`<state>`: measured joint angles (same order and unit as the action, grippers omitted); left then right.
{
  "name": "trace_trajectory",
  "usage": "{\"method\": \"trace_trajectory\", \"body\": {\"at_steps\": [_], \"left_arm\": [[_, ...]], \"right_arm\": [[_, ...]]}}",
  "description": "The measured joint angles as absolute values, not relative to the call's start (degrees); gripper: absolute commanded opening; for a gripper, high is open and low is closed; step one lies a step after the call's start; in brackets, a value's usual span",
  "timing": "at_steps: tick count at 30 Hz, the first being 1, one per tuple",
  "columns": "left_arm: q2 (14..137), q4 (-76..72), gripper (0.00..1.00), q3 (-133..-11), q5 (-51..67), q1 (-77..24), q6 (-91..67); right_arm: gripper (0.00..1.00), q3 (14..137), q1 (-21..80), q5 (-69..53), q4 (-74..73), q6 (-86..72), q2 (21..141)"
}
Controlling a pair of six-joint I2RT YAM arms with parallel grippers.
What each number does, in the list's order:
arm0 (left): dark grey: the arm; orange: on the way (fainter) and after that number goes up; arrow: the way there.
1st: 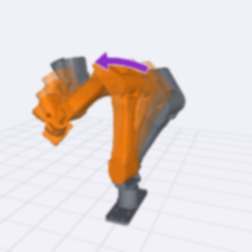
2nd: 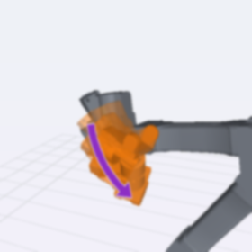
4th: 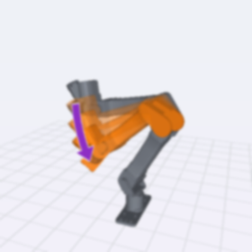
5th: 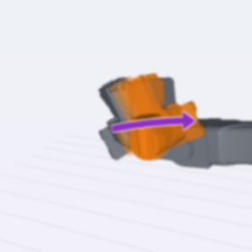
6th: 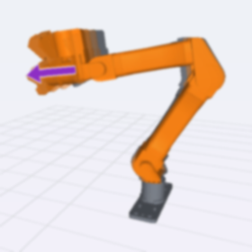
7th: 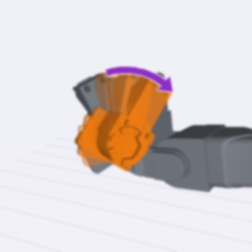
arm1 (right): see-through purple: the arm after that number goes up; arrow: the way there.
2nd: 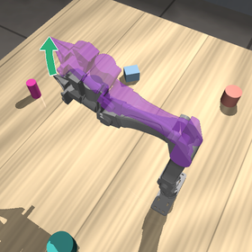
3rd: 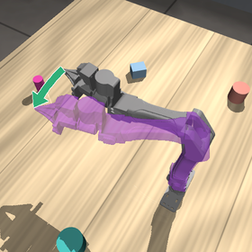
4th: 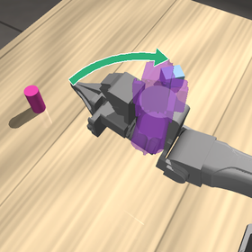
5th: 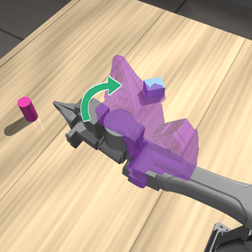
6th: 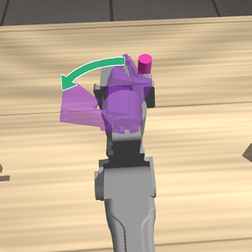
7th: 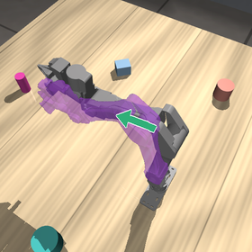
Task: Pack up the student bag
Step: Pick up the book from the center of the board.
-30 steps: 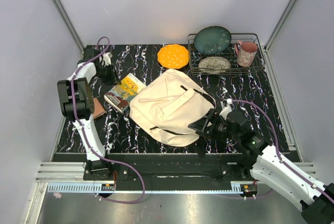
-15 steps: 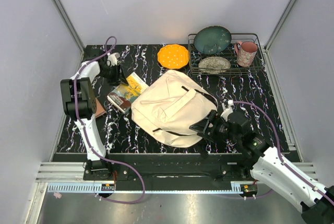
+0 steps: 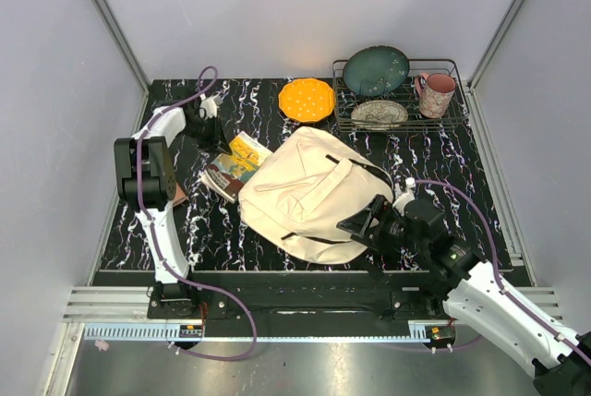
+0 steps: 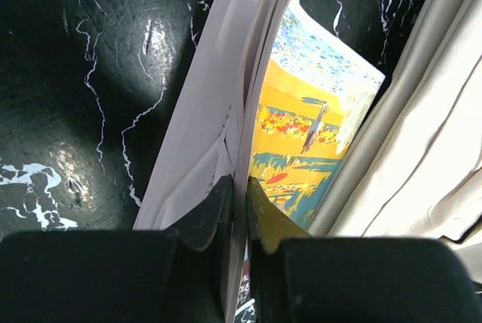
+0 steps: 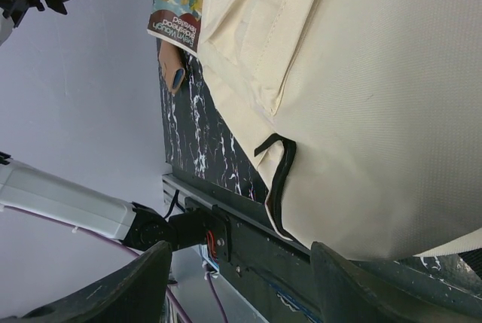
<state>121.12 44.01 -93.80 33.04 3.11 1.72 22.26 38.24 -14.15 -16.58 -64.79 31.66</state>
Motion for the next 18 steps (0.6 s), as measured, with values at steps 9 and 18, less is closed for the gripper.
{"method": "trace_trajectory", "body": {"at_steps": [9,18], "left_arm": [[106.78,41.69,0.0,-89.97,32.64,3.81,-7.05],[85.91,39.81,0.0,-92.73,35.77,8.45,-11.0]], "right_arm": [[0.79,22.26,38.24,-13.72,-18.0,-64.77,31.68],[0.79,22.61,38.24,-13.08,-16.08,-64.49,33.89]]}}
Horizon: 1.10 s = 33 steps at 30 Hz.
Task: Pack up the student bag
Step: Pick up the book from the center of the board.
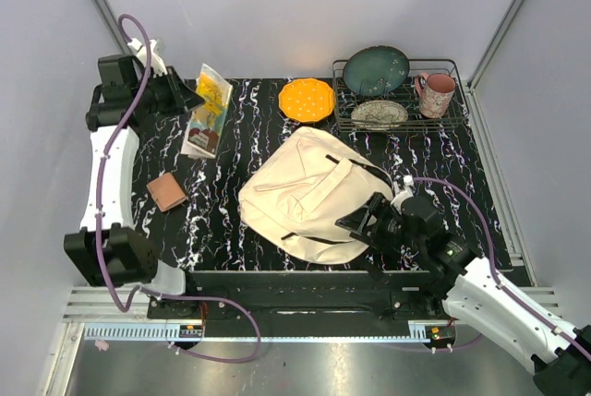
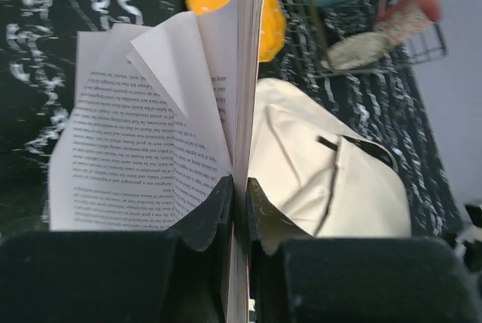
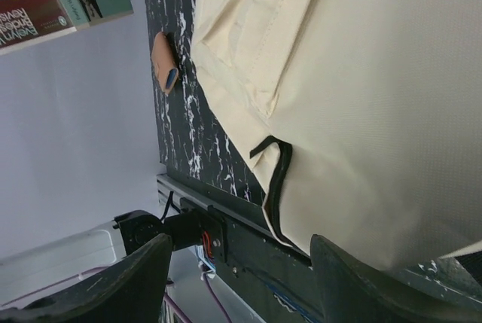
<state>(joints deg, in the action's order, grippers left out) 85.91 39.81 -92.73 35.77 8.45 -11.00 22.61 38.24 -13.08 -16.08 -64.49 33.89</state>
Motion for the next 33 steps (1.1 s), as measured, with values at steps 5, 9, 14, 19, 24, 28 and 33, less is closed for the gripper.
{"method": "trace_trajectory", "body": {"at_steps": [5,9,14,19,24,28,33], "left_arm": [[78.13,34.76,0.0,-82.39,42.83,6.66,-16.05],[74.5,30.94,0.0,-73.89,46.74,3.79,-22.28],[71.85,25.28,0.0,-68.69,46.83,-7.14,-28.47],[69.32,15.53,0.0,-62.39,46.02,-17.02,-34.59],[69.38,8.45,0.0,-55.46,45.08,-21.21,-39.35],[70.89,1.85,0.0,-50.37,44.34,-21.65,-43.05],[76.44,-6.76,0.0,-45.08,44.16,-21.78,-48.14]], "right_arm": [[0.79,24.08,38.24,-13.1,-13.21,-64.14,35.35],[0.79,24.21,38.24,-13.1,-11.35,-64.12,35.68],[0.79,24.21,38.24,-13.08,-9.32,-64.16,35.97],[0.8,24.21,38.24,-12.95,-6.92,-64.34,37.54],[0.8,24.21,38.26,-12.84,-3.62,-64.58,40.34],[0.79,24.21,38.26,-12.88,0.14,-64.62,44.82],[0.79,24.21,38.26,-12.51,2.5,-64.55,49.89]]}}
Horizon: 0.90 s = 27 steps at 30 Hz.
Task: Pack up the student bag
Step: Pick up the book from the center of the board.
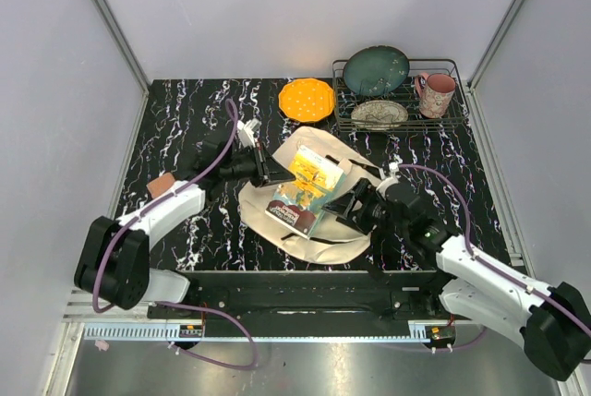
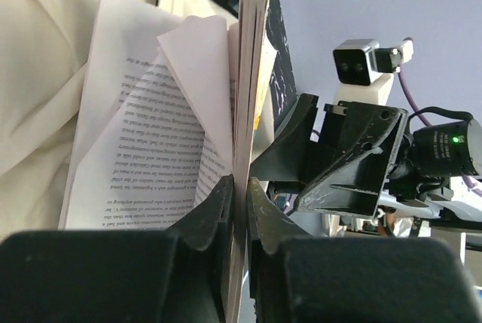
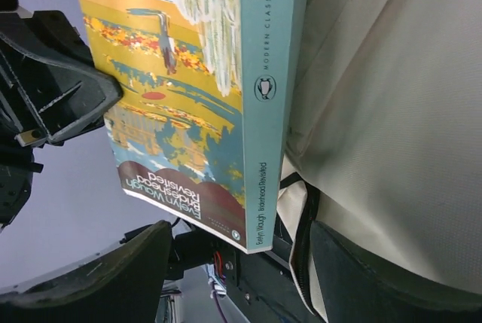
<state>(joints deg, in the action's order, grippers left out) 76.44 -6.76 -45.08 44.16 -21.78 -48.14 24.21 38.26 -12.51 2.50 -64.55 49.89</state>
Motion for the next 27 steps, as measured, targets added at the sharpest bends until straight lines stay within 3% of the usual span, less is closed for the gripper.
{"method": "trace_trajectory", "body": {"at_steps": [13,19,23,24,26,27], "left_arm": [[81.89,-14.5,0.0,-43.05,44.45,-22.06,-51.05],[83.5,-16.62,0.0,-42.35,44.8,-22.06,-51.31],[83.64,-18.24,0.0,-41.52,44.84,-21.89,-51.7],[83.66,-18.33,0.0,-41.41,44.84,-21.87,-51.7],[83.68,-18.59,0.02,-41.1,44.8,-21.85,-51.68],[83.7,-18.63,0.13,-41.08,44.73,-21.85,-51.68]], "right_arm": [[0.76,25.23,38.3,-10.24,11.33,-63.88,64.71],[0.59,27.79,38.59,-10.94,17.52,-63.88,71.96],[0.37,28.21,38.61,-11.44,19.9,-63.72,74.59],[0.2,28.23,38.61,-11.64,20.16,-63.9,75.05],[0.03,28.23,38.63,-11.9,20.88,-64.01,75.37],[0.0,28.23,38.68,-12.1,21.17,-63.92,75.37]]}}
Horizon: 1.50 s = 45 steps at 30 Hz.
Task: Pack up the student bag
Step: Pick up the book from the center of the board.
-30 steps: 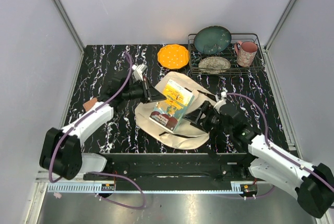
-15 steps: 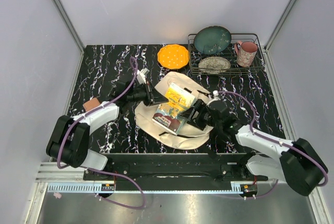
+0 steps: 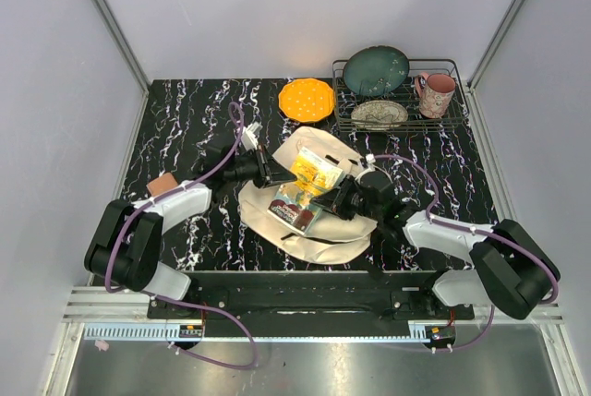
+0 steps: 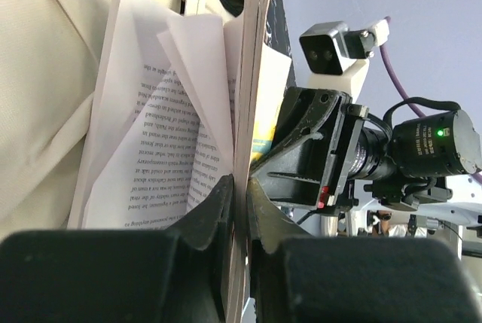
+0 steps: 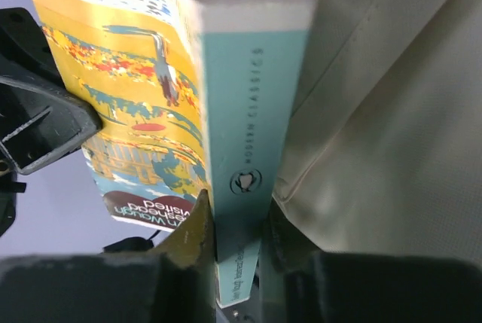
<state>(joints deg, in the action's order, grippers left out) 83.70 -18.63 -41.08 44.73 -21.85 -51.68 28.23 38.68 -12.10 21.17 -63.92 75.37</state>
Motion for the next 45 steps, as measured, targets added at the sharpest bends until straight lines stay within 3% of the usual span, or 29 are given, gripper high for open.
{"method": "trace_trajectory", "body": {"at_steps": [2,3,5,6,7,9,21,29,45], "left_arm": [[83.72,-18.9,0.25,-41.08,44.77,-21.56,-51.31],[83.74,-18.68,0.47,-41.08,44.62,-21.56,-51.0],[83.74,-18.06,0.71,-41.08,44.36,-21.56,-50.3],[83.7,-17.23,0.76,-41.1,44.16,-21.56,-49.89],[83.64,-16.34,0.89,-41.1,43.86,-21.61,-49.32],[82.96,-14.13,0.98,-41.1,42.98,-21.69,-48.05],[69.54,0.86,0.99,-47.29,37.63,-22.37,-40.1],[69.76,2.44,0.99,-53.93,37.19,-26.52,-39.13],[73.17,-1.91,0.99,-51.64,40.93,-27.83,-41.41]], "right_arm": [[0.0,28.21,38.68,-12.08,21.3,-63.92,75.26],[0.0,28.21,38.7,-12.08,21.19,-63.9,75.11],[0.0,28.18,38.7,-12.01,20.43,-63.77,74.3],[0.0,28.18,38.72,-11.92,19.86,-63.57,73.52],[0.0,28.16,38.74,-11.9,18.98,-63.18,72.29],[0.0,28.16,38.89,-11.64,17.26,-62.61,69.56],[0.0,27.88,38.96,-12.51,7.79,-59.81,49.04],[0.0,27.94,38.96,-20.78,10.09,-60.51,48.84],[0.0,25.89,38.94,-34.2,27.44,-65.12,47.99]]}}
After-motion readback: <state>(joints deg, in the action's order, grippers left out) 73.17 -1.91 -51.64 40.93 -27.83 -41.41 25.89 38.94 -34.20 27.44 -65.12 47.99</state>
